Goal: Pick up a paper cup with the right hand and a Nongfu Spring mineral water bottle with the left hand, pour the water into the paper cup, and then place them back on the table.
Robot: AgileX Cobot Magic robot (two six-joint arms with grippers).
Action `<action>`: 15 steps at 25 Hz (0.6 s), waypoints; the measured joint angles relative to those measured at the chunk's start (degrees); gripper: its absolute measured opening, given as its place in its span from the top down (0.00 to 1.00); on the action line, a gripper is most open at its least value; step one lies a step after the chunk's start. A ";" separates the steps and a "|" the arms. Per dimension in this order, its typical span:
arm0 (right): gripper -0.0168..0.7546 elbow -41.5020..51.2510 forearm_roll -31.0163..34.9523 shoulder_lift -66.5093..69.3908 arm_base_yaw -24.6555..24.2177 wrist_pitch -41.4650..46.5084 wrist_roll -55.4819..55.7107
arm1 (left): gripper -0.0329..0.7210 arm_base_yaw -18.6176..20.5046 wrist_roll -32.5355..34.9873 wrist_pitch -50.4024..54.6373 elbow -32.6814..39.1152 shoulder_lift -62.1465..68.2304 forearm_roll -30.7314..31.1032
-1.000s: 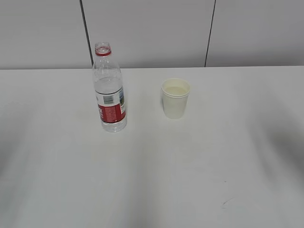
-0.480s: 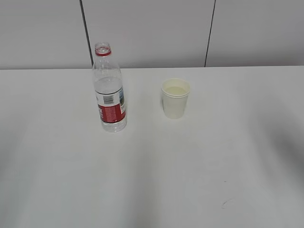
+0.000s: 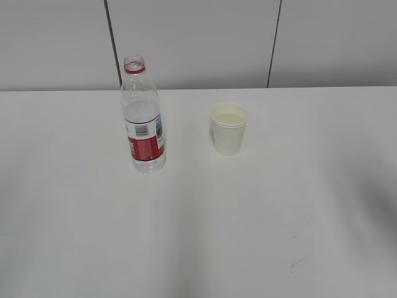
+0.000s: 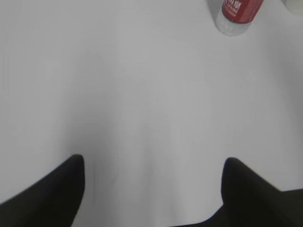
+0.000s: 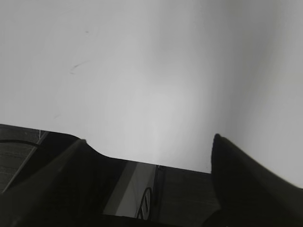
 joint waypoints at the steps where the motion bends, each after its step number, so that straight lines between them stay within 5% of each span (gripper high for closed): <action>1: 0.22 0.66 0.00 -0.28 0.00 0.00 -0.25 | 0.25 0.00 0.00 0.00 0.00 -1.39 0.00; 15: 0.22 10.25 0.00 -5.34 0.00 -0.67 -1.81 | 0.25 0.00 0.00 1.06 0.00 -16.75 -0.10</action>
